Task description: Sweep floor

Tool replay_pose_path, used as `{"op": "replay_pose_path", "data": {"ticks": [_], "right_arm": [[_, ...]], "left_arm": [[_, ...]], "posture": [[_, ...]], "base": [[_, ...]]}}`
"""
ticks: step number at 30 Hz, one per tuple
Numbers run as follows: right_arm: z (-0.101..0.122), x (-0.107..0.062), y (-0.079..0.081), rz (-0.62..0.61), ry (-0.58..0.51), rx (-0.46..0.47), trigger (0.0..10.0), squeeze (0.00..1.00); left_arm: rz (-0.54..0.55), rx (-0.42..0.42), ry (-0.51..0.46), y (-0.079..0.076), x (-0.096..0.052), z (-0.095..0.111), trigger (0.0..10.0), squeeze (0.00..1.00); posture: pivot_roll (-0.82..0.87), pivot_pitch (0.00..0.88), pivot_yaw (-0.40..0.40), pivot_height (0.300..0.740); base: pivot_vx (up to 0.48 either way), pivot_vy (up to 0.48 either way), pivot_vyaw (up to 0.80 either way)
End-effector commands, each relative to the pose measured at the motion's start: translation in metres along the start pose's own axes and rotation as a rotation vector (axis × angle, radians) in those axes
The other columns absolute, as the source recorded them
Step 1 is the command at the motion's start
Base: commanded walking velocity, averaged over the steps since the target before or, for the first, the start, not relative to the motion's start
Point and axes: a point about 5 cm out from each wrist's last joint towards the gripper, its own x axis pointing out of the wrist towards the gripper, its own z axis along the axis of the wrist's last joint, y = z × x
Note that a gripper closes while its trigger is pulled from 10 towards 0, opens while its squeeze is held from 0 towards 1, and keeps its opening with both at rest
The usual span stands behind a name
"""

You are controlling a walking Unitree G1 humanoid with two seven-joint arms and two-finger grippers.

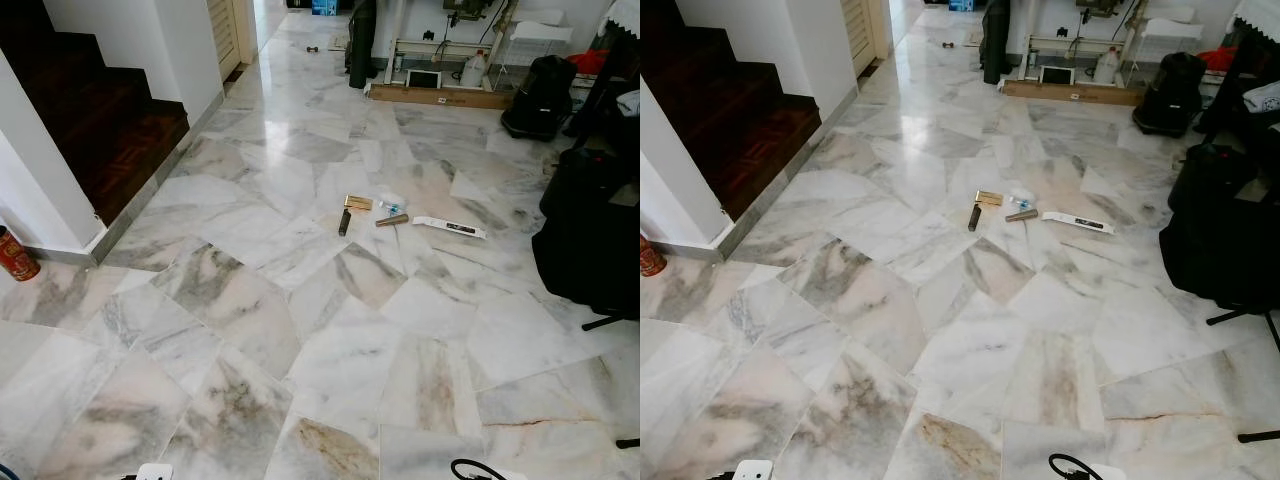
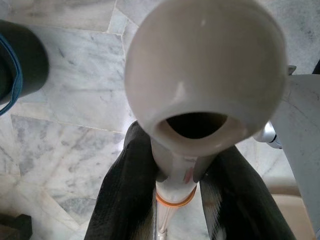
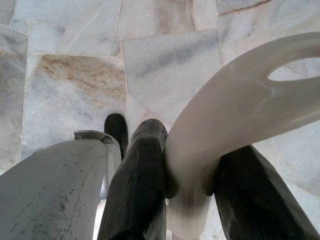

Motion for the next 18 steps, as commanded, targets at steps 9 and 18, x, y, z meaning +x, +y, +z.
{"op": "replay_pose_path", "data": {"ticks": [9, 18], "right_arm": [[0.0174, 0.0044, 0.0193, 0.065, -0.080, 0.158, 10.0, 0.00], [0.0174, 0.0044, 0.0193, 0.065, -0.080, 0.158, 10.0, 0.00]], "left_arm": [[-0.146, 0.126, -0.304, -0.0317, -0.0059, 0.0597, 10.0, 0.00], [-0.146, 0.126, -0.304, -0.0317, -0.0059, 0.0597, 10.0, 0.00]], "posture": [[0.04, 0.000, -0.017, 0.740], [0.04, 0.000, -0.017, 0.740]], "base": [[0.000, 0.000, 0.00], [0.000, 0.000, 0.00]]}}
